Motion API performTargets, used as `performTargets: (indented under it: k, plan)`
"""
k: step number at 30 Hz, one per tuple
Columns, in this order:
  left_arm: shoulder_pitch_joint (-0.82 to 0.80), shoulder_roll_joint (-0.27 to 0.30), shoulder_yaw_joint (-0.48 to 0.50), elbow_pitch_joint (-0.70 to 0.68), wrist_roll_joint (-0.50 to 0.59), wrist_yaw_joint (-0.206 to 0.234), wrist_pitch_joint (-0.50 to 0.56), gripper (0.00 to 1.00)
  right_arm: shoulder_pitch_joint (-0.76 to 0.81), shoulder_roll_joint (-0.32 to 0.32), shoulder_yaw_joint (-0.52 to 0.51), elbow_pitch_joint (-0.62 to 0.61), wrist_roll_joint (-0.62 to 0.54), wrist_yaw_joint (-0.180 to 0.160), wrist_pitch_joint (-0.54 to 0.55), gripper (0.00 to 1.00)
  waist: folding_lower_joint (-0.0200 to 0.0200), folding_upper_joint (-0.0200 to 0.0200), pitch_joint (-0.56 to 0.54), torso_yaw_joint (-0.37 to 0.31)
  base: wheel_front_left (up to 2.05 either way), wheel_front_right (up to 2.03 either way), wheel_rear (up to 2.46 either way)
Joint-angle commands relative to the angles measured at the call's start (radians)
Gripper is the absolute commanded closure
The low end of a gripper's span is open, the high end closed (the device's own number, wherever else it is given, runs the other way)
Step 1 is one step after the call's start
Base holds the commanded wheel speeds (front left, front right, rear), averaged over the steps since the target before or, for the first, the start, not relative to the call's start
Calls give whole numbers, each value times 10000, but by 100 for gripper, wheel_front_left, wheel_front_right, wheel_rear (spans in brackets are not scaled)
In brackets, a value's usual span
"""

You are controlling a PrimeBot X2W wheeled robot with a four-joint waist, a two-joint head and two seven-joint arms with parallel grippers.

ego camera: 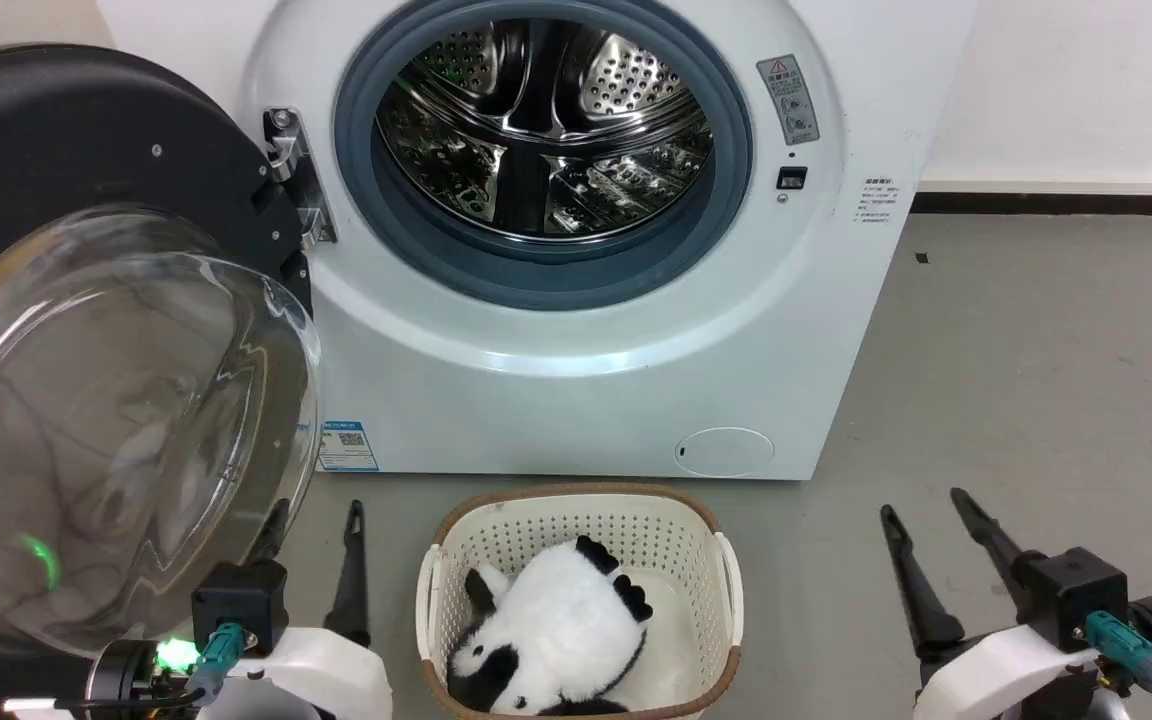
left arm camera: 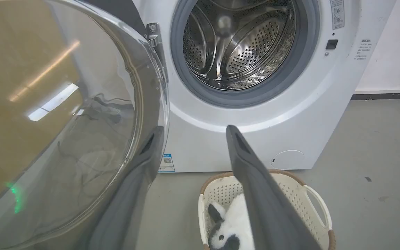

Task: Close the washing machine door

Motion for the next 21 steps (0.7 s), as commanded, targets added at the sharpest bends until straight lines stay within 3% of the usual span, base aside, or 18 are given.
performTargets:
  k: [1, 21]
  plan:
    - [6, 0, -16, 14, -17, 1, -42, 0, 7, 1, -4, 11, 51, 0, -41, 0, 0, -1, 2, 0, 0, 0, 0]
    - [38, 0, -172, 87, -171, 11, -440, 0, 65, 9, 24, 8, 491, 1, -438, 0, 0, -1, 28, 228, 0, 0, 0]
